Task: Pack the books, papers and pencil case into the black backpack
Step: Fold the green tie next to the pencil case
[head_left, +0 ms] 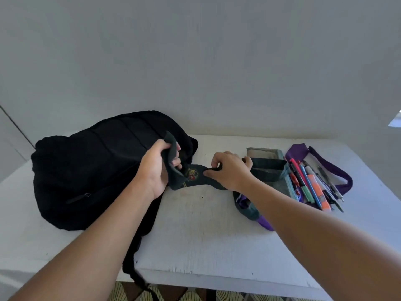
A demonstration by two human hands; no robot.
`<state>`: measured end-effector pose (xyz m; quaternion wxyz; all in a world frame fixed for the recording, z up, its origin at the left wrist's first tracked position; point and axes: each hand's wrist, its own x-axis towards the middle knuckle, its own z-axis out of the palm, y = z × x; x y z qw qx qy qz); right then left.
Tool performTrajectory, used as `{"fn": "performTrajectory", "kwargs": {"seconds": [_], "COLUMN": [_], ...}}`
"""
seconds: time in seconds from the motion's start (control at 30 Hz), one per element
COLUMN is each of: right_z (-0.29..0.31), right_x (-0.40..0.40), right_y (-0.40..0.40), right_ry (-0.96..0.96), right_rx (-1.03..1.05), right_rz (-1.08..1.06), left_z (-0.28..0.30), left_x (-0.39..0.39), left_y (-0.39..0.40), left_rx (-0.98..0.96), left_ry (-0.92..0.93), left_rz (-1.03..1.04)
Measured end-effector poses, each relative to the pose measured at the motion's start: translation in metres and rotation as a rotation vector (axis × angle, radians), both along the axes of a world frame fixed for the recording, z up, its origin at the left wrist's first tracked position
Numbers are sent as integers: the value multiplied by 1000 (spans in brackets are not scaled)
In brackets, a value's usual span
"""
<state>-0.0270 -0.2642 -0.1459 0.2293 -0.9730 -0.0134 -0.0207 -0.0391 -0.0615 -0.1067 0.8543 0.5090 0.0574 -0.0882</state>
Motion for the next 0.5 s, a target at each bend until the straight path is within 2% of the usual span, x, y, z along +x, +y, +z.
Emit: {"fn": "performTrajectory", "kwargs": {"seconds": [0.1,0.17,0.23,0.33,0.4,0.5], "right_z": [7,14,19,26,25,20], "right_x": [-6,-14,-16,-17,-18,-20], "right_y": [0,1,-1,-4,-7,-13], "right_ry": [-83,-89,28,196,192,108], "right_rx": [174,351,563,882,896,806], "right_rz": [-29,-50,-88,-148,-130,-107], "left_z": [8,9,5,-1,-3,-5], "left_x": [1,0,-3,-8,-7,2], "left_y": [-7,-13,-21,-33,-37,-35], "left_rx": [144,324,475,629,645,556], "left_ry": [-99,-172,-219,-188,-177,-179], "left_rz": [13,-2,-55,-82,17,226]}}
